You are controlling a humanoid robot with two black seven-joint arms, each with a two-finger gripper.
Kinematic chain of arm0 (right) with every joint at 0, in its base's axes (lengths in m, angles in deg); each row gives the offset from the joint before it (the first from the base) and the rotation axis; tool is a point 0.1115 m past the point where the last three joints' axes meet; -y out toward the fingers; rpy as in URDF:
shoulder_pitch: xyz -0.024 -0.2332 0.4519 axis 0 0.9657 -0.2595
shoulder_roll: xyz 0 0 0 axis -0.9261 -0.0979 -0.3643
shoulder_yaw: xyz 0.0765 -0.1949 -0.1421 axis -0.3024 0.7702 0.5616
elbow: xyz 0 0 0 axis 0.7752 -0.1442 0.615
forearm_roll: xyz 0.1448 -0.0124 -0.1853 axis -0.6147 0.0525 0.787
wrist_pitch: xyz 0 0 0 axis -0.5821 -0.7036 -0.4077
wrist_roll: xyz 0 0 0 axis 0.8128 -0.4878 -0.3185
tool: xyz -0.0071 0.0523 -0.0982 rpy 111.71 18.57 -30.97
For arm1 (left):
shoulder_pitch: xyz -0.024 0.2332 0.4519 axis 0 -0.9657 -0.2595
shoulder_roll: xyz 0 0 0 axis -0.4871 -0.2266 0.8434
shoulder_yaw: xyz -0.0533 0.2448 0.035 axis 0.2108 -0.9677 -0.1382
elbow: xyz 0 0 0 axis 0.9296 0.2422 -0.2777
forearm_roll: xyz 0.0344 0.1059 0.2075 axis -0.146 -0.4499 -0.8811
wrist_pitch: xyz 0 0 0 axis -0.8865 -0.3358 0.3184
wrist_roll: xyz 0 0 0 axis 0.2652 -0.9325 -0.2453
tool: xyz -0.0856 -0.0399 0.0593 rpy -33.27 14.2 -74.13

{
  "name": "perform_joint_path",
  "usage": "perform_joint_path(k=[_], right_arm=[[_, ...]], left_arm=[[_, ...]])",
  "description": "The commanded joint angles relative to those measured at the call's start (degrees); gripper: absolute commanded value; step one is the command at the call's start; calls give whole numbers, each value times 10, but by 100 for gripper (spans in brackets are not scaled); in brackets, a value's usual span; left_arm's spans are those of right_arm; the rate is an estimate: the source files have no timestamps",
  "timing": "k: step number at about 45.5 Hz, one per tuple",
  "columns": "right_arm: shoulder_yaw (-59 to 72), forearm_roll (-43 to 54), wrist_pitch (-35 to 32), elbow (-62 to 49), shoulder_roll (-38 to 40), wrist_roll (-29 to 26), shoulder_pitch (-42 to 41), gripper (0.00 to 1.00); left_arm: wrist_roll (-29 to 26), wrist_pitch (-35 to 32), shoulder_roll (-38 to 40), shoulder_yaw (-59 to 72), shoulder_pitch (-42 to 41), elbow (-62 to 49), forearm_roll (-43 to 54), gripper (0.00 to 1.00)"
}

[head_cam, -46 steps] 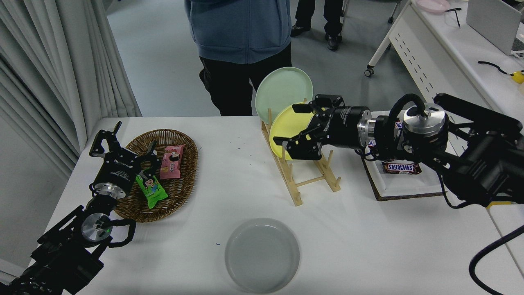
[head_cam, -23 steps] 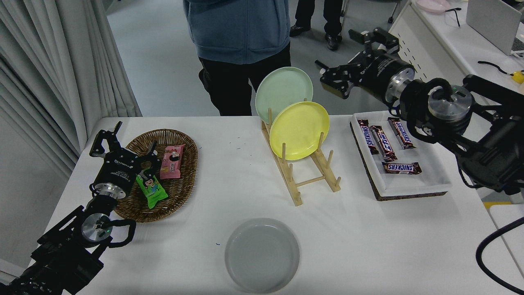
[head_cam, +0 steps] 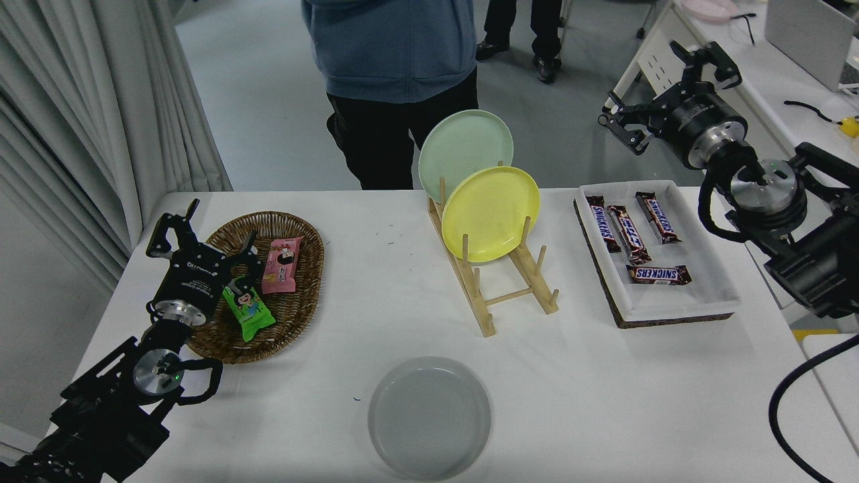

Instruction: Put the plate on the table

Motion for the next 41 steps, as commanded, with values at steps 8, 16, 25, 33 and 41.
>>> perform_joint_path(k=[8, 16, 25, 33, 41], right_arm=[[-87, 44, -88, -111, -62, 6, 78, 100], [-90, 59, -115, -110, -71, 5, 133, 100], [-127, 125, -119, -96, -94, 5, 175, 100], [-166, 193, -59, 65, -72, 4, 235, 100], [-240, 297, 24, 157, -83, 4, 286, 100]], left_arm=[[0, 0, 0, 0, 0, 0, 0, 100], [0, 0, 0, 0, 0, 0, 0, 100], [0, 0, 0, 0, 0, 0, 0, 100], [0, 0, 0, 1, 0, 0, 0, 100], [0, 0, 0, 0, 0, 0, 0, 100]])
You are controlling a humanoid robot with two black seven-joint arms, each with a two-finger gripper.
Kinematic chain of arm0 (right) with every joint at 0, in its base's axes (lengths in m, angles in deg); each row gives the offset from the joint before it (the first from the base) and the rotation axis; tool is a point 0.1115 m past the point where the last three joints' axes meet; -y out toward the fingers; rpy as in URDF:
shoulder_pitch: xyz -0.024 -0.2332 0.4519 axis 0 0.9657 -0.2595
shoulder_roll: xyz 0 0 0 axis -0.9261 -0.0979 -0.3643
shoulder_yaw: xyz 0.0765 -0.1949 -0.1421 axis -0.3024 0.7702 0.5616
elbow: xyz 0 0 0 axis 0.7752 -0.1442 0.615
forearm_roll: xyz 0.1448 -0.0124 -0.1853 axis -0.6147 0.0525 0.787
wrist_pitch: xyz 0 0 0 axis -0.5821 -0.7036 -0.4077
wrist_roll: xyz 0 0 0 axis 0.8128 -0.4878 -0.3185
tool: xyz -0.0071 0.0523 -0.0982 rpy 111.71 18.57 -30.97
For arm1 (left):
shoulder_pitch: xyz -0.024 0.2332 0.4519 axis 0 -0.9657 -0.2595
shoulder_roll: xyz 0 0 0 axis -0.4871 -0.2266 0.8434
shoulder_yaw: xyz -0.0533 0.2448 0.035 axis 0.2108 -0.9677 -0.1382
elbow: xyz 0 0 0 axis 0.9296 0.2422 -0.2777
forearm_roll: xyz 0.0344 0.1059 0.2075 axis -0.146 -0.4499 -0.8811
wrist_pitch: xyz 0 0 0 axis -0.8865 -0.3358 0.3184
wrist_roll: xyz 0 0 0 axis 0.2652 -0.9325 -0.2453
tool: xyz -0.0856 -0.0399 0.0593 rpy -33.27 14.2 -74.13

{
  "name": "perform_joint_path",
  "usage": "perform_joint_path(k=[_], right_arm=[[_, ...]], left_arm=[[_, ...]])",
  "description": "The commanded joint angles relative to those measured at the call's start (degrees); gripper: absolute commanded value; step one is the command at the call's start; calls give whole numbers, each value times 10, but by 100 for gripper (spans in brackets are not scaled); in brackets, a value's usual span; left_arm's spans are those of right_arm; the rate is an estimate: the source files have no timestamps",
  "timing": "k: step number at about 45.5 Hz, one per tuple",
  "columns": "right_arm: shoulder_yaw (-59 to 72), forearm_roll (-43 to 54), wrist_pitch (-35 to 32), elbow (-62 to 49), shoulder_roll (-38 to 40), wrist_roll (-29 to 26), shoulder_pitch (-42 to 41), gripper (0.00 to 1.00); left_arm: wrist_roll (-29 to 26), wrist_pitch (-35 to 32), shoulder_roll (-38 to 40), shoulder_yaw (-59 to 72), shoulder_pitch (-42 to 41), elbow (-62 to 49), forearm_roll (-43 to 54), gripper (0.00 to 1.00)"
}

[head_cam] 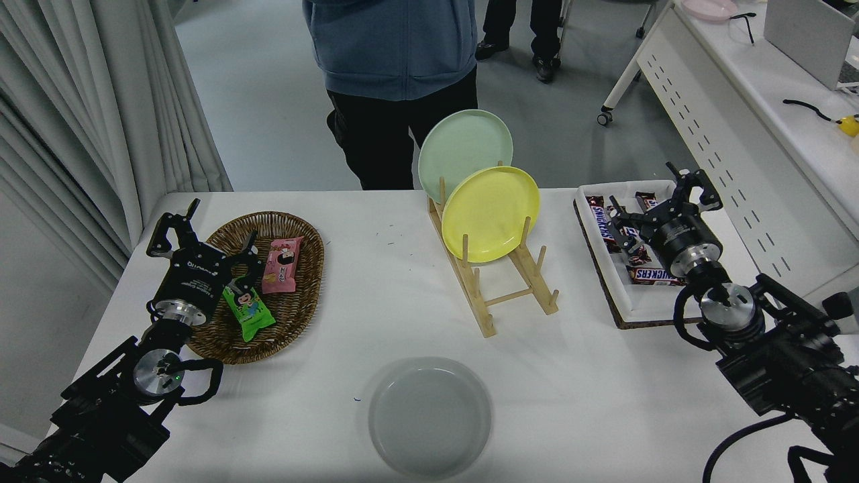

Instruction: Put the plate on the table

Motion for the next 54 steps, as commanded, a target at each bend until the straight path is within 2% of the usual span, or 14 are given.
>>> perform_joint_path(k=[1, 6, 15, 25, 31, 54], right_arm=[[-88, 135, 87, 123, -12, 0, 71, 100], [-138, 176, 96, 121, -37, 1, 83, 100], [-183, 182, 80, 120, -48, 10, 86, 100], [-185, 180, 78, 120, -38, 26, 72, 100], [-187, 180, 49, 115, -22, 37, 85, 100], [-179, 179, 31, 118, -2, 34, 98, 100]], left_arm=[[0, 0, 0, 1, 0, 0, 0, 100], [0, 0, 0, 0, 0, 0, 0, 100], [0, 0, 0, 1, 0, 0, 0, 100], [0, 0, 0, 0, 0, 0, 0, 100], [0, 0, 0, 1, 0, 0, 0, 100], [0, 0, 0, 1, 0, 0, 0, 100]])
